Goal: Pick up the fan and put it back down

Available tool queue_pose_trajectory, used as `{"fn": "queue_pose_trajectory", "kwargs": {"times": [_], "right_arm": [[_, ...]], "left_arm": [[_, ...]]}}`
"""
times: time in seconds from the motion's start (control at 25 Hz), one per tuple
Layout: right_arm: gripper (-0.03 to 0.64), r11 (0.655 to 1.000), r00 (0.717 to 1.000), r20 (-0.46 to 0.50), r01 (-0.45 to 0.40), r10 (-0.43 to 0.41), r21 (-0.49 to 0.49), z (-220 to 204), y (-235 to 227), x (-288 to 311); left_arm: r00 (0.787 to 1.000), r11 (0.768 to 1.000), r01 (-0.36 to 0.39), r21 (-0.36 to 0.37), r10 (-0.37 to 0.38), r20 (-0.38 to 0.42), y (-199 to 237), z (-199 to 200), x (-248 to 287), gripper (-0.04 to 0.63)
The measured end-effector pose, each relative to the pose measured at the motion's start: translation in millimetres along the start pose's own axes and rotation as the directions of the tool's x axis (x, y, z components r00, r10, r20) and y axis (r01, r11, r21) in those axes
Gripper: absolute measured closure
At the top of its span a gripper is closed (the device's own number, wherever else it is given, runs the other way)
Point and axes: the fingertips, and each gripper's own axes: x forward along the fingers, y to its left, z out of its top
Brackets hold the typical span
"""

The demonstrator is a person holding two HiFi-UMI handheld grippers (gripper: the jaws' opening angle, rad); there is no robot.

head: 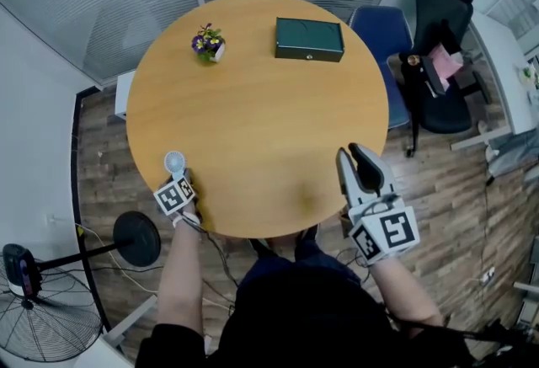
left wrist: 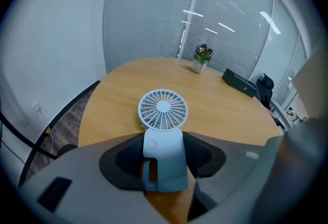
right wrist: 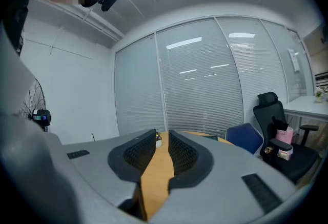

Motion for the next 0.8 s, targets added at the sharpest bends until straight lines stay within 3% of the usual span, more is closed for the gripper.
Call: {"fn": "queue_pose_trajectory", "kwargs": {"times": [0.2,0.52,0.8], "right_arm": [[0.537,1.0,1.0,0.009,-0.004,0.003,0.003,2,2,-6],[0.538,1.0,0.999,0.03,-0.019,0.019,0.003,8,8,-18],[0.541,0.999,0.998,0.05,-0.035,0.035,0.001,13,14,-25]], "left_arm": [[0.997,0.997,0.073,-0.023,-0.072,0.028,-8,-1,-9,0.381],[0.979,0.985,0.174,0.014,-0.175,0.106,-34,8,-47,0.382],[0.953,0.963,0.251,0.098,-0.264,0.152,-72,8,-85,0.381]]}}
